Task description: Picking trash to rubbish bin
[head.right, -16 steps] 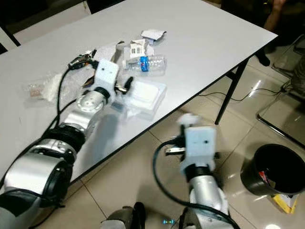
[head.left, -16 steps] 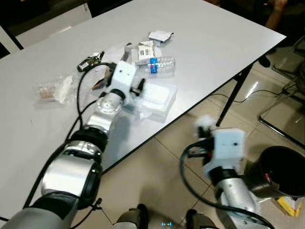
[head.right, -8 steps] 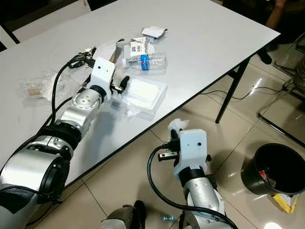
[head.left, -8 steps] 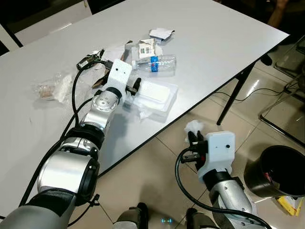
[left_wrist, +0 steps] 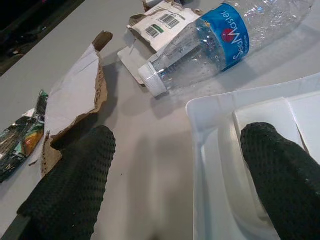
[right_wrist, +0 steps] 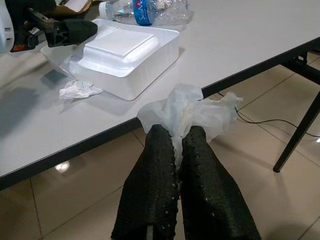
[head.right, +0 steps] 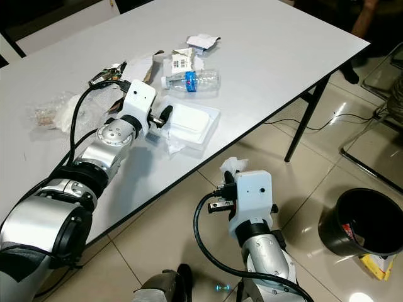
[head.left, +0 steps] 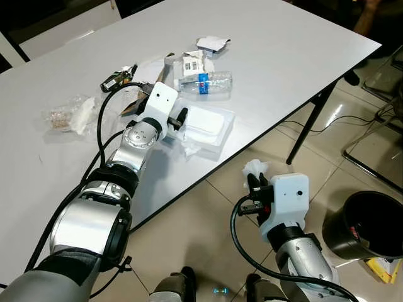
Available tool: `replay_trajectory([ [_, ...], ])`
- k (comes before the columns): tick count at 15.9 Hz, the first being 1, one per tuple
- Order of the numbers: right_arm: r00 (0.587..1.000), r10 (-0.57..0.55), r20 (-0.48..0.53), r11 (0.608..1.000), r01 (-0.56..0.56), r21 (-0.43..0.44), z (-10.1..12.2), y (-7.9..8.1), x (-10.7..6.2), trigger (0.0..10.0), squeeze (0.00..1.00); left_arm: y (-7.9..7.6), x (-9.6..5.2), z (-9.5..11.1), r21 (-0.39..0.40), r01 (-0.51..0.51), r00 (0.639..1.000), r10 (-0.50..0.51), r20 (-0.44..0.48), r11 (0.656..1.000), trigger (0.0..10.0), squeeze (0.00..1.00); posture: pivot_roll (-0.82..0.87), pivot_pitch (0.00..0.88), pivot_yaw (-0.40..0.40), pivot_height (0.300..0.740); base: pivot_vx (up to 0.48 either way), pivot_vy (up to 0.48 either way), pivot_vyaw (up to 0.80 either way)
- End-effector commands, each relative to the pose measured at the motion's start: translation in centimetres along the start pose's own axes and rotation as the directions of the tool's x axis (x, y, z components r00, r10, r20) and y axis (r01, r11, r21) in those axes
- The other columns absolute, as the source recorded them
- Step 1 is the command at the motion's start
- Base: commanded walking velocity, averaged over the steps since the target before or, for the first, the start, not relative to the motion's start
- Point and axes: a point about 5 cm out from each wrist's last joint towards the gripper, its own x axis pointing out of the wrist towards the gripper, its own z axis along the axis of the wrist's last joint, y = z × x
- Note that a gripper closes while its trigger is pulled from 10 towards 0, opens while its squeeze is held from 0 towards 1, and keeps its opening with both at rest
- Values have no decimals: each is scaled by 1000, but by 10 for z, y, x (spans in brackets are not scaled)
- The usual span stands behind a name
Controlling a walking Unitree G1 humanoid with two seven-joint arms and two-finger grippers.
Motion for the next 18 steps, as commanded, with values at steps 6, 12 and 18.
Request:
replay_trajectory([
  [6, 1000, 29, 7, 999, -29, 24, 3, 6, -4, 10000, 0, 18, -3, -5, -36, -103, 994, 102, -24, 994, 10000, 0, -37, 235, 116, 740, 0, 0, 0],
  [12, 1000, 30, 5, 999, -30, 24, 2, 6, -2, 10000, 0, 21, -3, -3, -96, -122, 993, 122, -5, 988, 10000, 0, -34, 234, 115, 740, 0, 0, 0],
  [18, 1000, 30, 5, 999, -30, 24, 2, 6, -2, 10000, 0, 21, -3, -3, -96, -122, 993, 122, -5, 988, 10000, 0, -34, 234, 115, 740, 0, 0, 0],
])
